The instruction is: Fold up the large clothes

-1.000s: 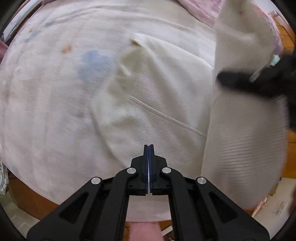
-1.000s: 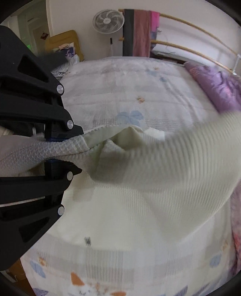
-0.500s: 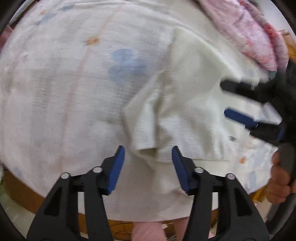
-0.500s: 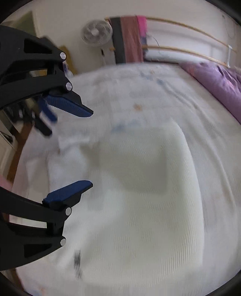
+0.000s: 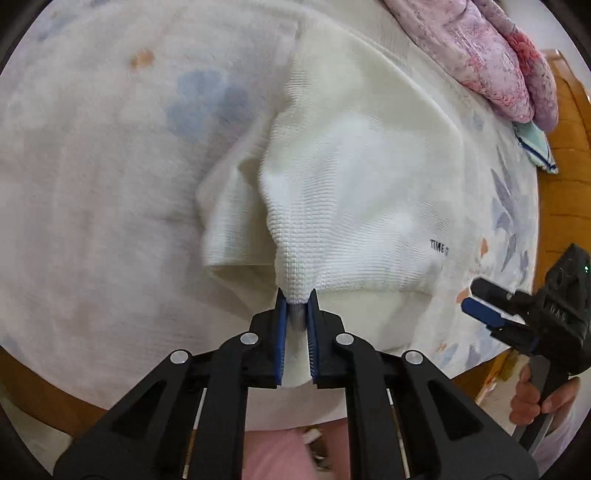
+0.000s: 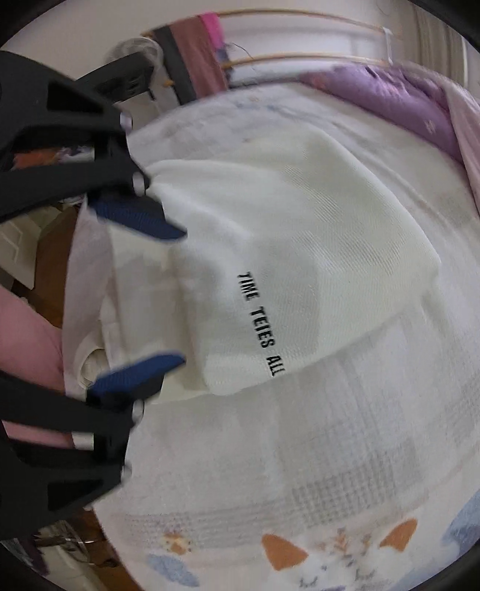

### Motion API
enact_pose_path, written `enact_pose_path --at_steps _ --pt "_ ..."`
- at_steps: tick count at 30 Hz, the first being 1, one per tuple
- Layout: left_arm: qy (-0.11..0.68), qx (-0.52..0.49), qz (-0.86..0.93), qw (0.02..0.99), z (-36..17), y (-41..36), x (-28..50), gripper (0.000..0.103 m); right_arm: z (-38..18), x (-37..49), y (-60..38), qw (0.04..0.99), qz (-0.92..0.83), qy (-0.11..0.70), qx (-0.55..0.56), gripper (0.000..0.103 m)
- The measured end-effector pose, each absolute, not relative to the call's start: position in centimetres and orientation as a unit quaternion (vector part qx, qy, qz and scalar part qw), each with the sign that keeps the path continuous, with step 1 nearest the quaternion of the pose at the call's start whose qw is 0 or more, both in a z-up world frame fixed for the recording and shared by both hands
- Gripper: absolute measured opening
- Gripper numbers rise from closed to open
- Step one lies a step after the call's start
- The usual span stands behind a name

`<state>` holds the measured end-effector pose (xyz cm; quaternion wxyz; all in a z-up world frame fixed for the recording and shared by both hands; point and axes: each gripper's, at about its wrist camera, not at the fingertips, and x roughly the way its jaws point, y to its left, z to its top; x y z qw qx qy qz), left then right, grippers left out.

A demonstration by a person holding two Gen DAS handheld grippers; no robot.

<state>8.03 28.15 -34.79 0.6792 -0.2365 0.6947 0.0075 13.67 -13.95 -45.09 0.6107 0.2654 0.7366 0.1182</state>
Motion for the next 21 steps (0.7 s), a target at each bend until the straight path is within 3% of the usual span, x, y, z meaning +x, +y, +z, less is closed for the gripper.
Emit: enact_pose_path --at_steps 1,5,7,9,12,14,18,21 --pt "0.698 -0.234 0.014 0.676 -35.2 28.7 8.2 0.01 -45.2 13.5 -13.4 0.612 0.129 0.738 0.254 0.022" --pt "0.733 -0.165 0.019 0.659 -40.1 28.5 9.9 0.01 -48.4 12.7 -11.5 0.585 0.139 0.763 0.236 0.015" --pt "0.746 -0.114 0.024 0.656 -43.5 27.4 10.7 0.012 -51.7 12.1 -10.1 0.573 0.107 0.792 0.179 0.002" --pt "0.755 -0.098 0.029 0.648 -45.7 26.7 11.4 0.016 -55.7 11.2 -9.4 0.557 0.086 0.807 0.178 0.001" --pt "0.764 -0.075 0.032 0.639 -43.8 26.3 11.5 0.025 -55.0 11.9 -9.6 0.548 0.068 0.813 0.186 0.001" --pt "0.77 -0.021 0.044 0.636 -41.9 25.9 11.1 0.055 -52.4 12.7 -9.7 0.57 0.068 0.804 0.159 0.008" --pt "0.759 -0.039 0.078 0.645 -37.6 26.5 11.4 0.055 -48.7 16.1 -10.6 0.622 0.066 0.767 0.141 0.009" --pt "0.731 -0.076 0.085 0.672 -34.9 26.2 12.9 0.054 -51.4 18.4 -10.2 0.604 0.072 0.778 0.156 0.009"
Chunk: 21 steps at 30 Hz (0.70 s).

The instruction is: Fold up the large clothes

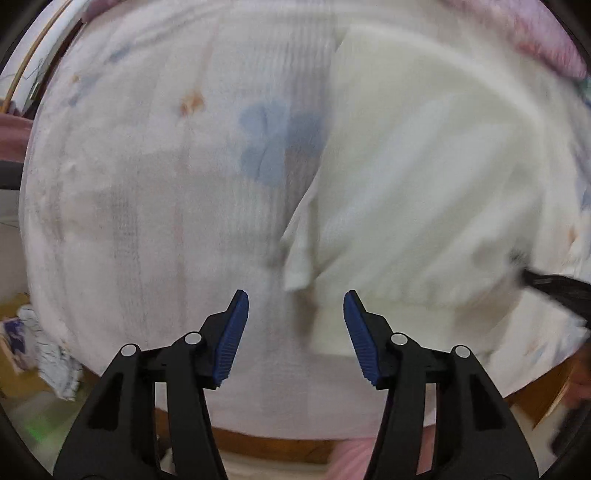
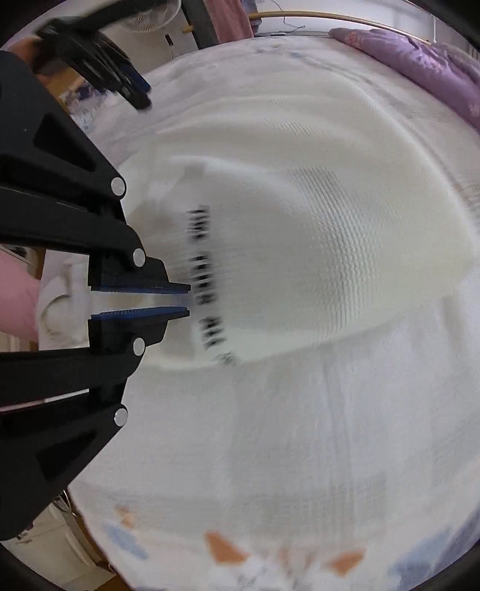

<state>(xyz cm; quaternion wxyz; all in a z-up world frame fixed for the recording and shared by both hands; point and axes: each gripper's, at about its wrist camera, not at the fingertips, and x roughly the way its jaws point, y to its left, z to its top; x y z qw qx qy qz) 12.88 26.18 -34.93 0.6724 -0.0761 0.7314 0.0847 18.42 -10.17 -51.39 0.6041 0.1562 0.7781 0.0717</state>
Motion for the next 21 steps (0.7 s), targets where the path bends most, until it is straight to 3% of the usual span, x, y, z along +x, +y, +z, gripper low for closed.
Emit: enact_pose_path --at_steps 2,4,7,11,16,21 --pt "0.723 -0.097 0.062 0.681 -36.0 24.4 14.2 0.047 -54.7 19.4 -9.4 0.594 0.06 0.786 0.161 0.009" --pt "0.741 -0.049 0.074 0.666 -41.3 23.0 15.5 0.028 -55.9 19.7 -9.1 0.59 0.048 0.791 0.156 0.009" --pt "0.757 -0.085 0.08 0.643 -45.1 23.5 16.8 0.029 -54.1 20.4 -8.5 0.581 0.046 0.802 0.133 0.009" --pt "0.76 -0.102 0.068 0.639 -42.4 24.7 18.0 0.027 -49.8 23.9 -9.8 0.638 0.051 0.75 0.17 0.009" --pt "0.717 -0.094 0.079 0.686 -38.5 24.8 22.0 0.027 -56.1 28.3 -9.3 0.598 0.033 0.777 0.193 0.006" --pt "0.702 -0.063 0.07 0.706 -39.8 23.0 28.9 0.027 -51.0 30.8 -8.9 0.627 0.039 0.755 0.19 0.01"
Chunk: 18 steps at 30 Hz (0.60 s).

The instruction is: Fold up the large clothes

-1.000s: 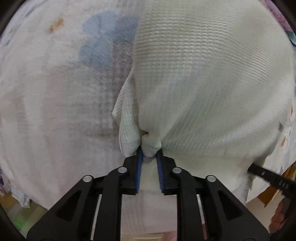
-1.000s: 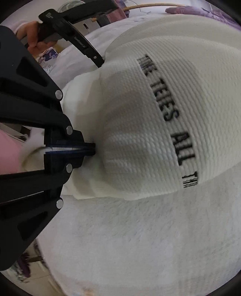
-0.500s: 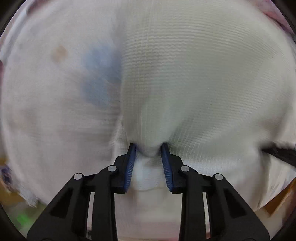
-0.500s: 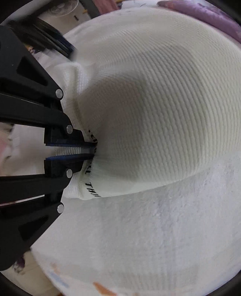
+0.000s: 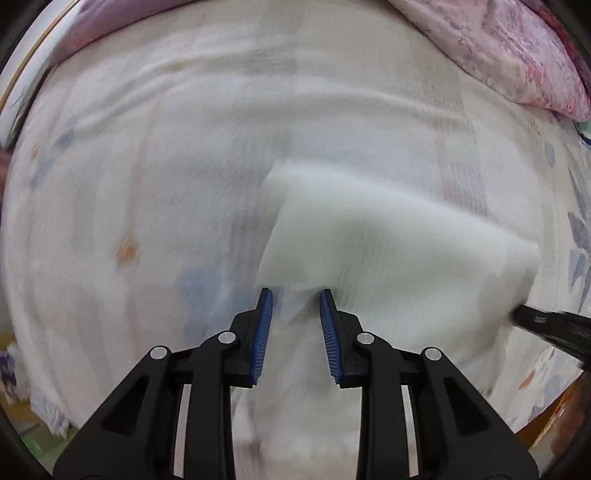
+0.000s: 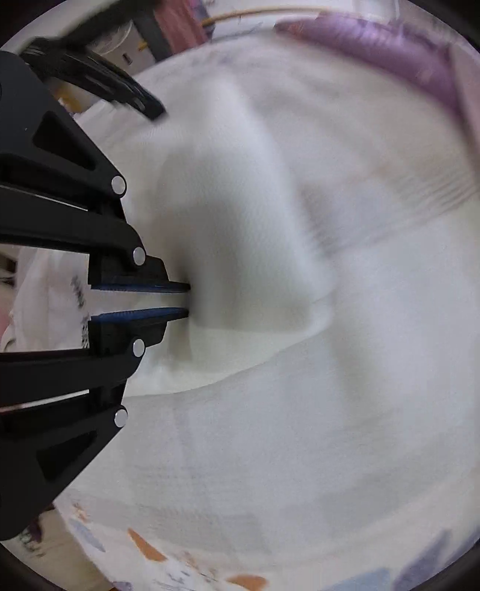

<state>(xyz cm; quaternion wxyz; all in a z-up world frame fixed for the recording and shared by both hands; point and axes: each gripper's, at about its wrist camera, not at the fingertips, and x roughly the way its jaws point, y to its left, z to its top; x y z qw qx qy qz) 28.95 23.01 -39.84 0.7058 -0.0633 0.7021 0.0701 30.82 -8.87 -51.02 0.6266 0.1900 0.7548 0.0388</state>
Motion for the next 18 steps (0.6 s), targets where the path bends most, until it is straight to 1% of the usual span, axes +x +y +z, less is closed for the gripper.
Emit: enact_pose_path --at_steps 1,3,4,5,6,7,9,10,11,12,13,14,15,17,18 --pt "0.715 -0.051 0.073 0.694 -42.2 22.9 30.4 0.027 -50.8 31.6 -8.9 0.638 0.036 0.745 0.191 0.008" --pt "0.733 -0.071 0.069 0.674 -45.7 23.0 31.7 0.028 -54.8 33.5 -8.5 0.618 0.04 0.76 0.198 0.005" --pt "0.737 -0.076 0.069 0.669 -45.6 23.0 32.2 0.027 -56.6 33.9 -8.6 0.604 0.04 0.767 0.21 0.005" --pt "0.742 -0.073 0.063 0.664 -45.0 23.0 32.6 0.024 -56.5 34.3 -8.8 0.595 0.032 0.773 0.217 0.005" --pt "0.74 -0.068 0.058 0.666 -44.1 23.1 32.7 0.023 -55.6 34.8 -8.5 0.59 0.026 0.779 0.209 0.006" --pt "0.734 -0.063 0.057 0.674 -43.0 24.1 32.9 0.022 -54.4 35.0 -8.4 0.594 0.024 0.781 0.191 0.011" --pt "0.704 -0.061 0.057 0.706 -39.9 24.0 33.3 0.022 -51.6 35.8 -8.4 0.627 0.043 0.759 0.17 0.011" --pt "0.696 -0.071 0.053 0.712 -39.3 24.1 33.9 0.022 -50.8 36.2 -8.2 0.643 0.051 0.745 0.17 0.01" --pt "0.692 -0.082 0.045 0.716 -39.4 24.0 34.7 0.022 -51.3 36.6 -8.0 0.65 0.048 0.742 0.158 0.007" --pt "0.696 -0.081 0.038 0.712 -40.5 23.6 35.8 0.022 -52.9 36.9 -7.7 0.644 0.041 0.75 0.145 0.003" --pt "0.72 -0.064 0.037 0.69 -43.3 22.7 36.9 0.021 -55.1 36.6 -6.9 0.63 0.04 0.761 0.147 0.001" --pt "0.738 -0.049 0.039 0.672 -45.9 21.9 37.5 0.021 -56.2 36.8 -6.9 0.629 0.03 0.761 0.159 0.001" --pt "0.737 -0.031 0.041 0.674 -46.9 21.2 37.8 0.02 -55.7 37.0 -6.6 0.627 0.024 0.762 0.158 0.001" --pt "0.738 -0.002 0.039 0.673 -45.4 20.1 38.3 0.019 -54.1 36.8 -5.8 0.641 0.031 0.757 0.124 0.002" --pt "0.73 -0.001 0.041 0.683 -44.3 20.0 38.2 0.019 -53.1 36.4 -5.4 0.649 0.03 0.751 0.122 0.009"
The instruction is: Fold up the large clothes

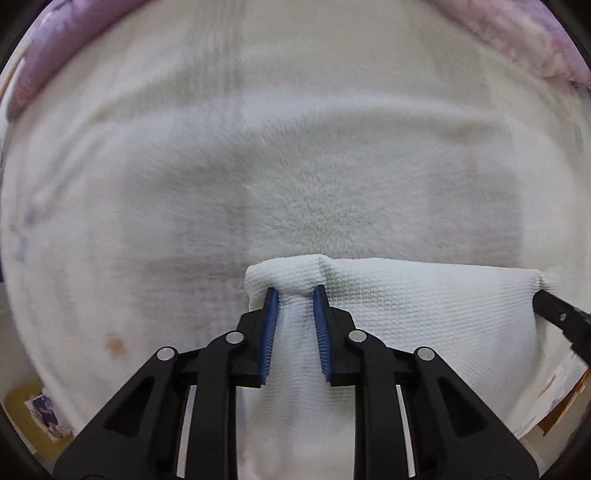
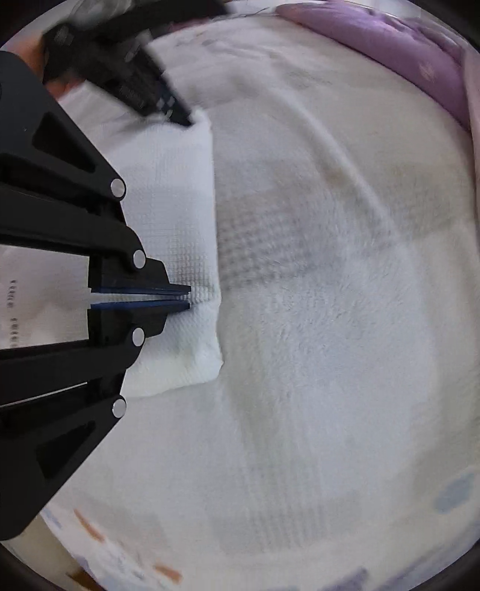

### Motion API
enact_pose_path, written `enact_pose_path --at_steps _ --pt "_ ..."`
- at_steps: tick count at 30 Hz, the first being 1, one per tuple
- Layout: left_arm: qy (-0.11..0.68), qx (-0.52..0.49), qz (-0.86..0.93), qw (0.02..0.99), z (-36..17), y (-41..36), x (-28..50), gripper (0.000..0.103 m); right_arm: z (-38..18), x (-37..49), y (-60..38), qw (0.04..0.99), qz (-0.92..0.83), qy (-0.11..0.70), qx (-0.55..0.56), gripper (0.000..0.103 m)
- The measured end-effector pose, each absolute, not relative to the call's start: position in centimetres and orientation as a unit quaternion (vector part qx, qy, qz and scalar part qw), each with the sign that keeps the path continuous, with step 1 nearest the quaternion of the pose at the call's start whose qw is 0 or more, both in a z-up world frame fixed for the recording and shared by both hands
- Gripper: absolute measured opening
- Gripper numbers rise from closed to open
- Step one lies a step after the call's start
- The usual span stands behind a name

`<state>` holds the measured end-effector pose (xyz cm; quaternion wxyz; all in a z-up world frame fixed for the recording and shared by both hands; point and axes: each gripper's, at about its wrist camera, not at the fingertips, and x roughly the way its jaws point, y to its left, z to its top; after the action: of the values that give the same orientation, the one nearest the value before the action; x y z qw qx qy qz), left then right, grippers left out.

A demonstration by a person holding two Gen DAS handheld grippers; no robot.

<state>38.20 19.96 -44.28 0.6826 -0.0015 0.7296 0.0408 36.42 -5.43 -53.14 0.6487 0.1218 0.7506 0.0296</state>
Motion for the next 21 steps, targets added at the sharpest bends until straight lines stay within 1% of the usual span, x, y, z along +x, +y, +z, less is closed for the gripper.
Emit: enact_pose_path --at_steps 1,2,4,5,6,7,8,10,13,14,17,19,21 --pt "0.707 -0.009 0.046 0.706 -42.0 20.1 37.6 0.02 -52.3 35.9 -4.0 0.655 0.038 0.742 0.137 0.009" --pt "0.692 -0.026 0.042 0.72 -40.7 19.8 37.1 0.02 -51.0 35.3 -3.3 0.66 0.082 0.726 0.176 0.009" --pt "0.679 -0.086 0.006 0.729 -39.5 19.3 35.7 0.021 -50.6 34.6 -1.3 0.657 0.131 0.714 0.202 0.008" --pt "0.679 -0.108 -0.014 0.726 -39.9 19.1 35.1 0.02 -51.4 34.3 0.1 0.661 0.132 0.718 0.175 0.008" --pt "0.688 -0.102 -0.016 0.718 -40.9 19.2 34.0 0.02 -52.8 33.8 1.0 0.663 0.121 0.725 0.143 0.005" --pt "0.703 -0.086 -0.01 0.706 -42.4 18.3 32.6 0.019 -53.8 32.8 1.3 0.666 0.115 0.723 0.142 0.005" --pt "0.712 -0.071 -0.008 0.699 -43.6 17.5 30.8 0.019 -53.4 32.3 1.5 0.673 0.115 0.715 0.151 0.005" --pt "0.678 -0.057 -0.016 0.733 -43.1 16.7 26.9 0.019 -52.9 29.9 0.6 0.664 0.129 0.721 0.152 0.008" --pt "0.68 -0.061 -0.016 0.731 -43.0 16.4 21.2 0.02 -52.2 24.3 -0.2 0.657 0.143 0.729 0.125 0.008" --pt "0.694 -0.063 -0.012 0.717 -43.4 16.3 19.1 0.02 -52.8 20.8 -0.1 0.649 0.137 0.742 0.099 0.008" --pt "0.729 -0.065 -0.007 0.681 -44.9 16.3 14.3 0.02 -53.3 14.3 1.1 0.639 0.14 0.752 0.083 0.008" --pt "0.746 -0.062 -0.012 0.663 -45.7 15.6 11.8 0.02 -53.2 12.0 1.7 0.627 0.145 0.763 0.06 0.009" --pt "0.762 -0.063 -0.009 0.644 -46.0 15.3 11.3 0.021 -52.1 11.7 1.5 0.6 0.162 0.78 0.077 0.01"
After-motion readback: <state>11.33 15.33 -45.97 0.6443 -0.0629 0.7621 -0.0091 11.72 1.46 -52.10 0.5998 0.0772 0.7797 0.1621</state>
